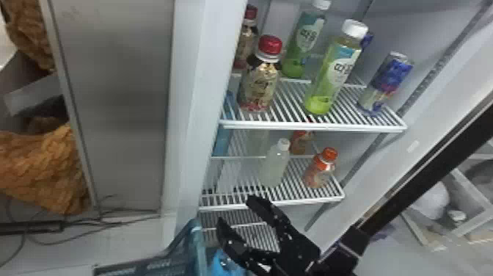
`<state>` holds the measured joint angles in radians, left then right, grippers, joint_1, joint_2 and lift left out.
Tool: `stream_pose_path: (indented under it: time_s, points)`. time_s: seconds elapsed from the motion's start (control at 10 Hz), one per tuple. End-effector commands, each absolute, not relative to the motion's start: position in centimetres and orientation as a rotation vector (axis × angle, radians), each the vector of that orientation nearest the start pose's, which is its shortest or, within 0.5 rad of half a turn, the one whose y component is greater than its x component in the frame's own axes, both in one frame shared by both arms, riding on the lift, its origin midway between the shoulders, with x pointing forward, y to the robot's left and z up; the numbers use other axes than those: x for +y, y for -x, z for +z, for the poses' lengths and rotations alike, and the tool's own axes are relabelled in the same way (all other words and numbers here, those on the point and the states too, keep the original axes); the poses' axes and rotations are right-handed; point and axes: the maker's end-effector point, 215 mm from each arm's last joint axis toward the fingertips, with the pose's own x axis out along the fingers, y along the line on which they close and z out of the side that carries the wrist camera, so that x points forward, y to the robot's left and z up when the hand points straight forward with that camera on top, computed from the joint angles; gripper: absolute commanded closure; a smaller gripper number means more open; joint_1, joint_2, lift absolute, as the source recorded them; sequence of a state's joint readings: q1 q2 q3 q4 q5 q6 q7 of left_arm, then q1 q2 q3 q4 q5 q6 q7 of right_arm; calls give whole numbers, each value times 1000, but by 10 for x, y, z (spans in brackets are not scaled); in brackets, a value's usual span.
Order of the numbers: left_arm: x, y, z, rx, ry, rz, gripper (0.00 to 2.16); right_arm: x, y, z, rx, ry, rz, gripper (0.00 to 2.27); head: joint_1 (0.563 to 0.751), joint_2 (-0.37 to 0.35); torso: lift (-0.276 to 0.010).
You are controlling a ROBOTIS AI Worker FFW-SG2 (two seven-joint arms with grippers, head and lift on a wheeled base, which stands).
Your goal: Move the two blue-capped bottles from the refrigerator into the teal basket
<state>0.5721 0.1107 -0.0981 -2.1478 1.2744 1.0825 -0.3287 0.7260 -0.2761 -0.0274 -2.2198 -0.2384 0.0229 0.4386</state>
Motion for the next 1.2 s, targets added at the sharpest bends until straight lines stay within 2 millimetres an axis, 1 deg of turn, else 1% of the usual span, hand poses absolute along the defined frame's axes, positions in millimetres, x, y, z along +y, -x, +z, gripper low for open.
stream_pose_path:
  time_s: [0.0, 0.1, 0.2, 0.3, 0.4, 0.7, 0.8, 1.1]
  points:
    - [-61, -221, -334, 861, 1232, -1045, 1157, -156, -355, -331, 81, -27, 573, 394, 695, -350, -163]
    - [-61, -220, -334, 862, 1235, -1044, 1157, -164, -362, -326, 49, -16, 550, 394, 695, -350, -163]
    - [-61, -221, -334, 860, 1234, -1045, 1157, -176, -373, -323, 1, -2, 516, 392, 695, -350, -163]
    - [-61, -221, -334, 861, 1234, -1047, 1157, -187, -385, -324, -39, 7, 479, 392, 695, -350, -163]
    - [-62, -221, -333, 860, 1235, -1047, 1157, -194, -393, -324, -68, 21, 448, 392, 695, -350, -163]
    - [-61, -221, -334, 859, 1238, -1043, 1157, -208, -404, -335, -73, 48, 398, 392, 695, -350, -163]
    - [-61, -221, -334, 860, 1236, -1042, 1157, -213, -411, -338, -80, 56, 382, 392, 695, -350, -163]
    - [-61, -221, -334, 860, 1236, -1042, 1157, -219, -430, -354, -80, 66, 352, 391, 695, -350, -163]
